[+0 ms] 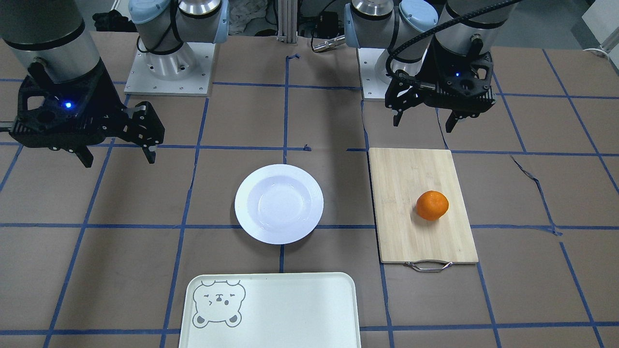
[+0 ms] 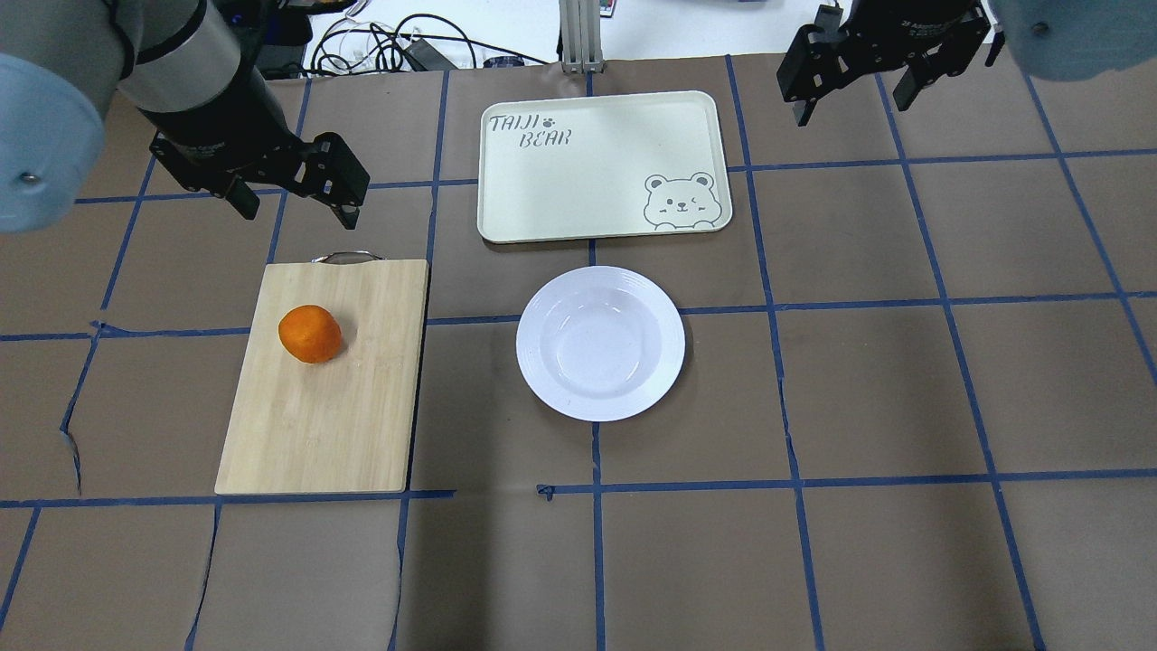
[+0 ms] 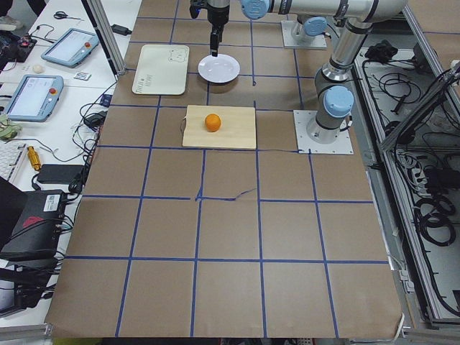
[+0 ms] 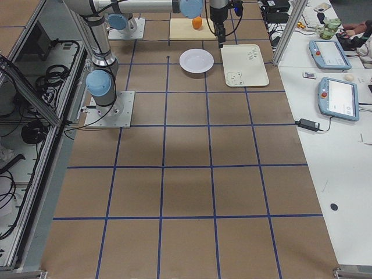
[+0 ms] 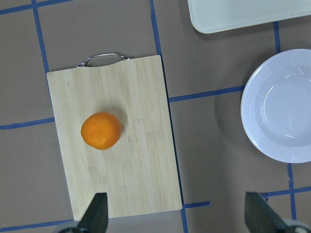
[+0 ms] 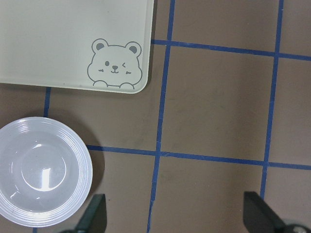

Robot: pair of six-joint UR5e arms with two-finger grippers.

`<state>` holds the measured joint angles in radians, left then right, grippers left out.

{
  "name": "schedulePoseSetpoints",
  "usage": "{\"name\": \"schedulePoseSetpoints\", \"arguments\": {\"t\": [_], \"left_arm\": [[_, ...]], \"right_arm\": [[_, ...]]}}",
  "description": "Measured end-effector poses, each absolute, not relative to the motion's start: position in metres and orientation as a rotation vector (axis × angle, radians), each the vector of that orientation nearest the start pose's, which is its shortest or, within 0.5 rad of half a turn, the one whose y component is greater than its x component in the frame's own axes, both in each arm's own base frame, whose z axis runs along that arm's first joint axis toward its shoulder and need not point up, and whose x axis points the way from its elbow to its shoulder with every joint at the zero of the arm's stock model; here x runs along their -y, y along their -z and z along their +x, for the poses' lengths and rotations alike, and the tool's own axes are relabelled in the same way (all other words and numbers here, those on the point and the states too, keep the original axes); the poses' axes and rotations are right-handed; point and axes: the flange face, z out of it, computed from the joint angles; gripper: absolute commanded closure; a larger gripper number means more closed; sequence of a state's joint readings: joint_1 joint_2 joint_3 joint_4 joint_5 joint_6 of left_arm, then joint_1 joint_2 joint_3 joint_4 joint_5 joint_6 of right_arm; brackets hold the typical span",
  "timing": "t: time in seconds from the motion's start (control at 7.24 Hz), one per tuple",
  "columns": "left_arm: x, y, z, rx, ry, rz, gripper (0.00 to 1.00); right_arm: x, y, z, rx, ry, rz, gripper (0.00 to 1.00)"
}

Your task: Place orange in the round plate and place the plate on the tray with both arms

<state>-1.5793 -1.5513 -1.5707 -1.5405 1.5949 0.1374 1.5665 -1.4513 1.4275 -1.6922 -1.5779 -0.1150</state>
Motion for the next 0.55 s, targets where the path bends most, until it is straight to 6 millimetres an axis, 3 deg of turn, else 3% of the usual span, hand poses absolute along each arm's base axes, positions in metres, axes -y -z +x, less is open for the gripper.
{"name": "schedulePoseSetpoints", "arguments": {"t": [0.55], "left_arm": [[0.4869, -0.5016, -0.1342, -3.106, 0.079, 0.224, 0.00]], "right_arm": [[0.5552, -0.5050, 0.1284, -3.143, 0.211, -0.170, 0.00]]}}
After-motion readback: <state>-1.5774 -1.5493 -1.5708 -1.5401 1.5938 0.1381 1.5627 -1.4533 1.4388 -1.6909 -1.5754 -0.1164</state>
